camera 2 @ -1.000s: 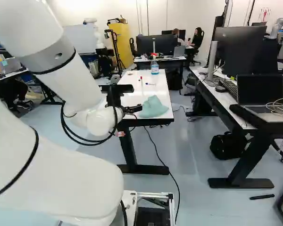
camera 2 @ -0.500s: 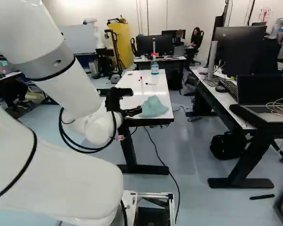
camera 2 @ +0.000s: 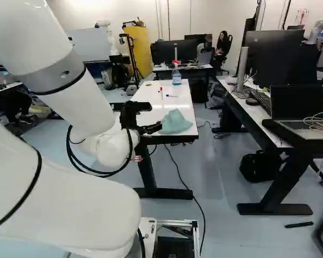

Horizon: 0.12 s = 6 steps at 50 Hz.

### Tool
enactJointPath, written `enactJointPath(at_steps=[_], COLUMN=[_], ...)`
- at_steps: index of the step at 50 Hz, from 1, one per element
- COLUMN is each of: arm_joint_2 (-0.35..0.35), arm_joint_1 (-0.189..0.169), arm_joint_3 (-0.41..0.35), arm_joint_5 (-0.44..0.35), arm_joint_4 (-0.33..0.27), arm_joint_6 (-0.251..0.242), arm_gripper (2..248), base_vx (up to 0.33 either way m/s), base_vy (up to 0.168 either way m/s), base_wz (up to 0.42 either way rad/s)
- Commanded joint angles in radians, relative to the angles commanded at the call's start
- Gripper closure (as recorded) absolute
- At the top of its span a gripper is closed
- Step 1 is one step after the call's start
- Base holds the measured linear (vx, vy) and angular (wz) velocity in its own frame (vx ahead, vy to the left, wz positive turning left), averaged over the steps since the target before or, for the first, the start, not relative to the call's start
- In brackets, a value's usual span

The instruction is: Clean the table with the green towel

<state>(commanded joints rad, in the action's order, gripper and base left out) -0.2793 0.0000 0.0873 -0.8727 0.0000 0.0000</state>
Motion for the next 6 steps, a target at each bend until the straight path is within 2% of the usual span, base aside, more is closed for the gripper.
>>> enactJointPath(at_steps=[6], arm_joint_2=[0.0], arm_joint_1=[0.0], arm_joint_3=[0.0], arm_joint_5=[0.0], arm_joint_4=[0.0], arm_joint_6=[0.0], arm_gripper=[3], base_vx=[0.0], base_vy=[0.0], base_wz=[0.0])
